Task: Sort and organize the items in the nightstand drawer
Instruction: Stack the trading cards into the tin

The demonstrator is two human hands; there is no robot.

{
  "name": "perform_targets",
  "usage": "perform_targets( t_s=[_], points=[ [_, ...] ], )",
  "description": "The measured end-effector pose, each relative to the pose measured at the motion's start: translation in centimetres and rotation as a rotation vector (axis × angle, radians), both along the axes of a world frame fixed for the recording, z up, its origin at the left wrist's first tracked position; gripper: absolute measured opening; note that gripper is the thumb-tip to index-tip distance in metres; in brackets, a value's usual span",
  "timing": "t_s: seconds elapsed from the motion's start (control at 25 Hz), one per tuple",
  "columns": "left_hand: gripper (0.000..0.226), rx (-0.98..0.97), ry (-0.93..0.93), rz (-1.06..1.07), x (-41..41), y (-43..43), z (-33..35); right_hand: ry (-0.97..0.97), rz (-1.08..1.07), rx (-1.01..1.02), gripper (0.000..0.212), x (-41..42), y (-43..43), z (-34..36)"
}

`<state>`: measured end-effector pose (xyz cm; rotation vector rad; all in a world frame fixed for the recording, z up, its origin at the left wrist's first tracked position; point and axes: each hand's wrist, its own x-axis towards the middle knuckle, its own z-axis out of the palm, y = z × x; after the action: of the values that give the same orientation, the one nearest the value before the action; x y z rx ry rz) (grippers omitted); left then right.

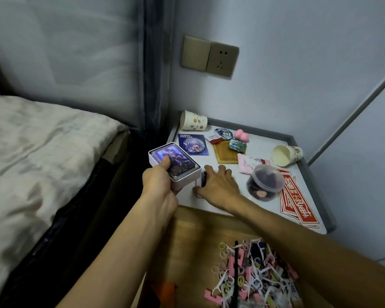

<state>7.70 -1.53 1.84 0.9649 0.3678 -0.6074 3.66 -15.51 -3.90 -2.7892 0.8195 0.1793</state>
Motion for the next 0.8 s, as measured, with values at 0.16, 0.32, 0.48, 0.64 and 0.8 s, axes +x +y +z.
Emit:
perform_targets(
  t_s=[0.16,0.32,0.48,0.64,0.8],
  points=[
    [0.013,0.008,-0.013,0.002,0.0,-0.1,0.2,-0.002,0.037,0.175,0.071,-0.6,-1.0,-0.1],
    [0.014,0.025,-0.014,-0.004,-0.4,-0.1,0.2,-0.022,-0.067,-0.012,0.074,-1.4,-1.2,-0.4],
    [0.015,0.042,-0.030,0.057,-1.2,-0.5,-0.1,-0.146,-0.126,-0.016,0.069,-3.5,-0.1,1.4],
    [0.020,0.067,-0.056,0.001,-2.7,-1.2,-0.9,-0.338,-0.101,-0.135,0.088,-8.9,0.8,5.3],
    [0.048,0.040,-0.120,-0.123,-5.8,-2.7,-2.5,-0.532,-0.131,0.175,0.078,-11.1,0.2,6.7]
  ],
)
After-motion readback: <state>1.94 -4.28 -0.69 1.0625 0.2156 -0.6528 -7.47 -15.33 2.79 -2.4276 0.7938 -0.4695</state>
